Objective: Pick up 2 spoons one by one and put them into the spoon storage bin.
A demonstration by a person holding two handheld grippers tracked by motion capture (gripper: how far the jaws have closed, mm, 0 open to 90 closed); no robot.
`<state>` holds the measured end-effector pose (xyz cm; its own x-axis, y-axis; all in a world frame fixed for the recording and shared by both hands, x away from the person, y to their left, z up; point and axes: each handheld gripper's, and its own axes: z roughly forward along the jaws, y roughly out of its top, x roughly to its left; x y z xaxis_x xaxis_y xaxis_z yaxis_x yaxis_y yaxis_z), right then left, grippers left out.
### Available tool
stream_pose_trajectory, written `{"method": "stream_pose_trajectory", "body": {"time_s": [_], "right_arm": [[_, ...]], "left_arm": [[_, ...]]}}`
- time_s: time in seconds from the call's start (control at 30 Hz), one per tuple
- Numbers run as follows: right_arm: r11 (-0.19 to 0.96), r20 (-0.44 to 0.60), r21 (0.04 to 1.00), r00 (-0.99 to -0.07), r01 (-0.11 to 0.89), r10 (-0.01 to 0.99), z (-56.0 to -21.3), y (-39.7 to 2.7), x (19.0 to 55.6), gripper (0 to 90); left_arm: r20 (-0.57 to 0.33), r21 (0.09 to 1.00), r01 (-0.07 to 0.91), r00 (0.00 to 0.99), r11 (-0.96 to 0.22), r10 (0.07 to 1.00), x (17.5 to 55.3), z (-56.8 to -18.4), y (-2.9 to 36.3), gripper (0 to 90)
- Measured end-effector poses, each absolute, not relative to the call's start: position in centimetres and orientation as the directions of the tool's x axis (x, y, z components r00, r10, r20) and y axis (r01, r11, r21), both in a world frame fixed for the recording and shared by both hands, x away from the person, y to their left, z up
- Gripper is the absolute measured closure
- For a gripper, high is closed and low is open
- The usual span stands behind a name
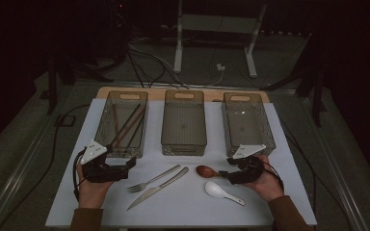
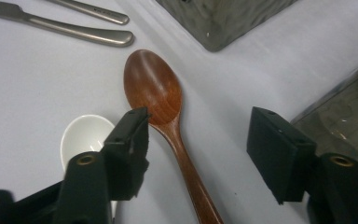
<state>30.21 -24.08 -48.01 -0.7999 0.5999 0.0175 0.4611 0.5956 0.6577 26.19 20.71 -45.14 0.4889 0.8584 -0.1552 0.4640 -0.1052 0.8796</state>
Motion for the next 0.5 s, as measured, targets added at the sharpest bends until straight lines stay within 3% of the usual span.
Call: {"method": "stream_pose_trajectory", "body": {"time_s": [0.5], "right_arm": [[0.629, 0.029, 0.624, -0.818, 0.464, 0.575, -48.87, -23.58, 30.63, 48.4]], "left_arm": [[-0.154, 0.879, 0.465, 0.49, -0.108, 0.858, 26.21, -45.15, 20.63, 0.6]]}}
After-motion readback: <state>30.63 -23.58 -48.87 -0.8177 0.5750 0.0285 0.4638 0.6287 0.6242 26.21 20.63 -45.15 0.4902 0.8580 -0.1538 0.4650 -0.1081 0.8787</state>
